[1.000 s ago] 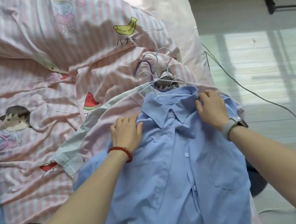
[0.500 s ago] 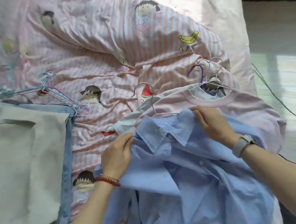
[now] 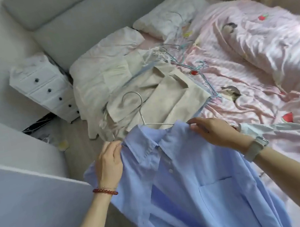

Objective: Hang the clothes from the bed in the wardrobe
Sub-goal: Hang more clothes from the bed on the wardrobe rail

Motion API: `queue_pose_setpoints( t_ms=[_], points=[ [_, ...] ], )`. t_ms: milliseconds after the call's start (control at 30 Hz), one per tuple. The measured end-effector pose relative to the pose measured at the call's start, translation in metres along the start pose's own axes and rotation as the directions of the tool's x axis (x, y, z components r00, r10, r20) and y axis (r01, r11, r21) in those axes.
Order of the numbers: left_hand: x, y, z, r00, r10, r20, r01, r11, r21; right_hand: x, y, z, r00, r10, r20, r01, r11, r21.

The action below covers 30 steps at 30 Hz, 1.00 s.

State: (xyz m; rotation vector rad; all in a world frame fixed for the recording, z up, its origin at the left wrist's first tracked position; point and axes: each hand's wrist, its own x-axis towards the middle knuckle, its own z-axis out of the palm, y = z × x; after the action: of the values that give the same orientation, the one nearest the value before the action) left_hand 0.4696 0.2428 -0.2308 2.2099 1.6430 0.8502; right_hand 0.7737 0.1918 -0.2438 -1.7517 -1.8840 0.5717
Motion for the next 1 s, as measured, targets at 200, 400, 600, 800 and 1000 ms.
queue_pose_setpoints(
  t_ms=[200, 400, 600, 800, 1000],
  points=[
    [-0.064, -0.106, -0.122, 0.885, -0.286, -0.368, 0.297, 0.954, -0.027, 0.077, -0.156, 0.066, 0.926, -0.372, 0.061, 0.373, 0.928, -0.018],
    [-0.144, -0.170, -0.231, 0.701, -0.380, -0.603, 0.448, 0.893, -0.042, 0.107, -0.307, 0.126, 0.761, -0.606, 0.232, 0.607, 0.791, 0.077],
    [-0.221, -0.201, -0.299, 0.552, -0.382, -0.741, 0.602, 0.797, 0.038, 0.105, -0.410, 0.189, 0.596, -0.734, 0.326, 0.728, 0.665, 0.166],
    [-0.306, -0.212, -0.337, 0.368, -0.522, -0.769, 0.877, 0.471, 0.101, 0.092, -0.492, 0.224, 0.374, -0.920, 0.115, 0.884, 0.391, 0.257],
    [-0.294, -0.202, -0.382, 0.466, -0.519, -0.717, 0.839, 0.516, 0.172, 0.104, -0.551, 0.248, 0.177, -0.984, -0.019, 0.928, 0.161, 0.337]
  ],
)
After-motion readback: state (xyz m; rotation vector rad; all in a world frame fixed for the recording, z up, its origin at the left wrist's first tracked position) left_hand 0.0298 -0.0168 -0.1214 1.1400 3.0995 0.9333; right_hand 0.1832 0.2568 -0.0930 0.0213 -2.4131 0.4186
